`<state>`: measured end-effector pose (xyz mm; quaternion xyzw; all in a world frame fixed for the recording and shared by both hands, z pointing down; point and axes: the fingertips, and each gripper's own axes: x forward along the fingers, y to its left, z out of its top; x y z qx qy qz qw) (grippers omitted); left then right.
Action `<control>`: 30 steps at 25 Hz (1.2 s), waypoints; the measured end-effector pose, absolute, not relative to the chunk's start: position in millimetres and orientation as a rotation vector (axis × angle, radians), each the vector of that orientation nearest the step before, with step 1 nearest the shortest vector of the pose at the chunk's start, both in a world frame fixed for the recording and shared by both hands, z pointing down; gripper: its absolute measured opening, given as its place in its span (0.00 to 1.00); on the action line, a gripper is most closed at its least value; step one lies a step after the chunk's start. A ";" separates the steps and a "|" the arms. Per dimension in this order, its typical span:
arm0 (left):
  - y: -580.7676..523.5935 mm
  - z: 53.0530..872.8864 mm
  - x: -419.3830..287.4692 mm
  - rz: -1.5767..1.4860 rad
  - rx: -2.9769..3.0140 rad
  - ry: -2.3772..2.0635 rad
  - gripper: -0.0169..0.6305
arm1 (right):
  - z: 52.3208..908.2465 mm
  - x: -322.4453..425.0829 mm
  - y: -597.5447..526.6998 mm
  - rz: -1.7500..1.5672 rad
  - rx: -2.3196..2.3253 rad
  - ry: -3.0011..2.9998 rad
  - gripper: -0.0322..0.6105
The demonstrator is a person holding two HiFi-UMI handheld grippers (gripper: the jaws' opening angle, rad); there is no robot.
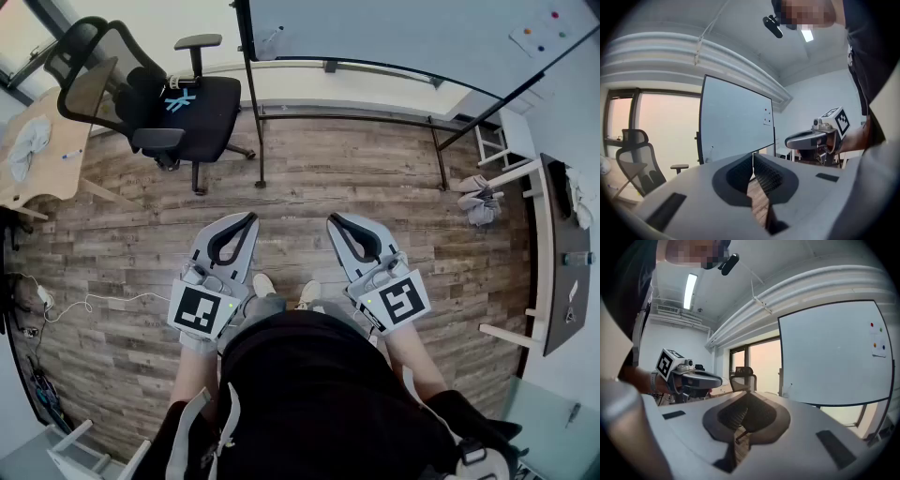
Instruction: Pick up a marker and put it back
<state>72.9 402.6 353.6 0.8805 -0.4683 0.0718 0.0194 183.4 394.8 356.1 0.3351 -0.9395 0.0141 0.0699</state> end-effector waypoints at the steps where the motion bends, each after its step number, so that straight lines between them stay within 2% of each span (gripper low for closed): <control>1: 399.5 352.2 65.6 0.224 2.739 -1.467 0.04 | 356.8 177.4 393.1 0.037 1.006 -2.821 0.09; 12: 398.4 364.5 -10.4 0.110 2.718 -1.454 0.04 | 362.1 110.4 379.0 0.021 0.963 -2.802 0.10; 15: 398.0 374.3 -33.6 0.104 2.704 -1.447 0.04 | 364.1 89.4 373.4 0.029 0.950 -2.795 0.20; 30: 325.5 404.4 -96.6 0.155 2.596 -1.506 0.04 | 387.3 39.6 271.4 0.091 0.938 -2.778 0.20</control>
